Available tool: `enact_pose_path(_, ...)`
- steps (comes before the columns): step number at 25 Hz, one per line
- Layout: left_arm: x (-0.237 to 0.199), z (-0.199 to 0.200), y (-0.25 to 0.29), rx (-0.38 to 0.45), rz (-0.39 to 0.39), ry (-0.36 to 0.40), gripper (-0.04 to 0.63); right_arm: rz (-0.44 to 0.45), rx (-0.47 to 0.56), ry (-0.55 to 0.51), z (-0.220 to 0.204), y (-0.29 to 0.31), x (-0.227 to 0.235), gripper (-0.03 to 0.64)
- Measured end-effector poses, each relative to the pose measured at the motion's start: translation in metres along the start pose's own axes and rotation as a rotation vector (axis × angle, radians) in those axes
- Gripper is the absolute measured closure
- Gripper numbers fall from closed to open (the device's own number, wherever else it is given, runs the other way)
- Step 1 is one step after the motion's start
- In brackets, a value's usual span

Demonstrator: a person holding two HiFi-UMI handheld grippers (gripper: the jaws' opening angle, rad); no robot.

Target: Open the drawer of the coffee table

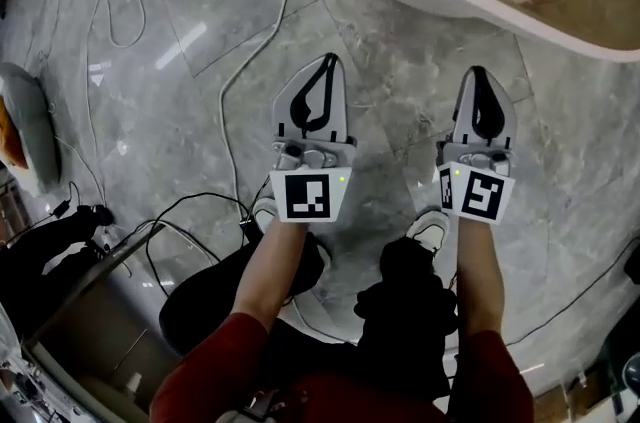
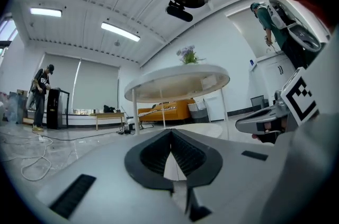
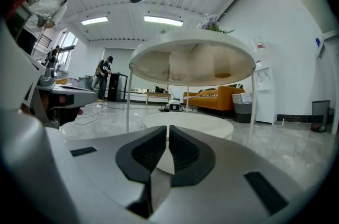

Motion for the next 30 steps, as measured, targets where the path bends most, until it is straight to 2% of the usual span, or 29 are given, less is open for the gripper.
enact_pose_path(5,0.005,-0.059,0.009,0.027,-0.009,0.008,0.581,0.004,0.022,0.016,-0.060,0.017,-0.012,0.591)
enact_pose_path(8,0.013,-0.083,0.011,-0.003,0.009,-0.019,0.581,0.031,0.001,0.026,-0.084,0.018,-0.013,0.591)
enact_pose_path(12,0.025,-0.102,0.008,-0.029,-0.013,-0.051,0.581,0.026,-0.016,0.037,-0.102,0.008,-0.012,0.591)
enact_pose_path(15,0.030,-0.111,0.007,-0.050,-0.017,-0.040,0.581,0.021,-0.027,0.063,-0.114,0.003,-0.012,0.591)
enact_pose_path(20,0.033,-0.109,0.011,-0.048,-0.015,-0.041,0.581,0.026,-0.056,0.201,-0.128,0.008,-0.010,0.591)
enact_pose_path(23,0.033,-0.109,0.014,-0.046,-0.017,-0.041,0.581,0.068,-0.072,0.424,-0.143,0.023,-0.008,0.582)
enact_pose_path(25,0.033,-0.109,0.016,-0.050,-0.020,-0.042,0.581,0.113,-0.051,0.672,-0.154,0.037,-0.004,0.500)
enact_pose_path(28,0.032,-0.110,0.018,-0.078,-0.023,-0.042,0.581,0.257,0.098,1.070,-0.163,0.064,0.001,0.387)
enact_pose_path(30,0.032,-0.109,0.019,-0.079,-0.018,-0.045,0.581,0.282,0.150,1.267,-0.182,0.077,0.002,0.331)
Point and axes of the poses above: the fingertips, and each gripper's own axes: y forward along the fingers, x to its right, z out of its top, the point moved 7 cm from there along -y, backward along the fingers, and after that the axes turned 14 degrees about -y, right-handed, at the moved point
